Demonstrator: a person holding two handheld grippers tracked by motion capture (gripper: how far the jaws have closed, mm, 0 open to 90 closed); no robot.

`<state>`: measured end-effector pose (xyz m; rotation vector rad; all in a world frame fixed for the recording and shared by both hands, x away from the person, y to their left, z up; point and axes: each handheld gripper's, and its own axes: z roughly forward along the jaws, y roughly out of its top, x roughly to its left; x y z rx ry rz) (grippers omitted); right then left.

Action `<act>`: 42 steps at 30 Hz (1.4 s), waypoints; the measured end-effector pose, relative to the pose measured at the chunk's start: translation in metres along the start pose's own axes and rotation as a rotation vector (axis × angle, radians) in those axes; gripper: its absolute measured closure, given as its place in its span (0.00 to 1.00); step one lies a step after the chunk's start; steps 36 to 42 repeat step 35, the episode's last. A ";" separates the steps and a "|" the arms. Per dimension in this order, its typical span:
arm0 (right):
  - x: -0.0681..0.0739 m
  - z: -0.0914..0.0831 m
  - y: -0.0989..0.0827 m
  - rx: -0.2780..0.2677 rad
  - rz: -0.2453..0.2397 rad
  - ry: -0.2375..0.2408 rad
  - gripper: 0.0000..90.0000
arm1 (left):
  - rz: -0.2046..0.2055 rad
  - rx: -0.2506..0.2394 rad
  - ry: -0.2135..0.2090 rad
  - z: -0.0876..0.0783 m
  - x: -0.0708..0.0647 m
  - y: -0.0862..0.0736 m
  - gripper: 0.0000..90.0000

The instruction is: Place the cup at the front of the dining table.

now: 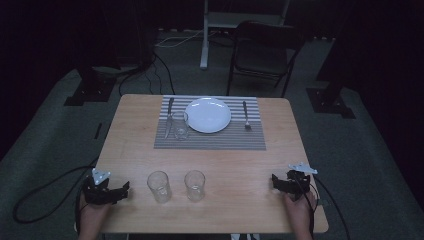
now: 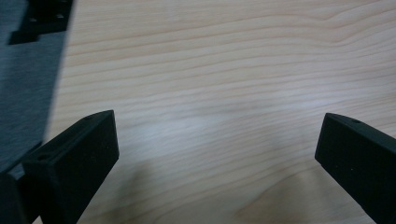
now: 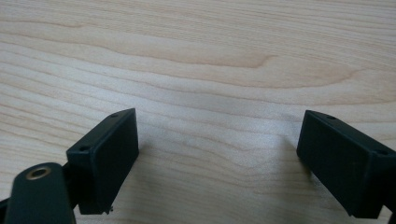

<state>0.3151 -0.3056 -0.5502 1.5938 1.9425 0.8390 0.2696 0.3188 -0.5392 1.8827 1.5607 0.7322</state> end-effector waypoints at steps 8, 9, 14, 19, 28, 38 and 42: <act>0.000 0.000 0.000 0.000 0.000 0.000 0.14 | -0.047 -0.028 0.027 -0.009 0.010 -0.009 0.00; 0.000 0.000 0.000 0.000 0.000 0.000 0.14 | -0.049 -0.022 0.034 -0.009 0.012 -0.009 0.00; 0.000 0.000 0.000 0.000 0.000 0.000 0.14 | -0.069 -0.011 0.083 -0.011 0.016 -0.014 0.00; 0.000 0.000 0.000 0.000 0.000 0.000 0.14 | -0.090 -0.016 0.123 -0.013 0.015 -0.014 0.00; 0.000 0.000 0.000 0.000 0.000 0.000 0.14 | -0.126 -0.018 0.100 -0.012 0.020 -0.013 0.00; 0.000 0.000 0.000 0.000 0.000 0.000 0.14 | -0.121 -0.017 0.097 -0.011 0.020 -0.013 0.00; 0.000 0.000 0.000 0.000 0.000 0.000 0.14 | -0.121 -0.017 0.097 -0.011 0.020 -0.013 0.00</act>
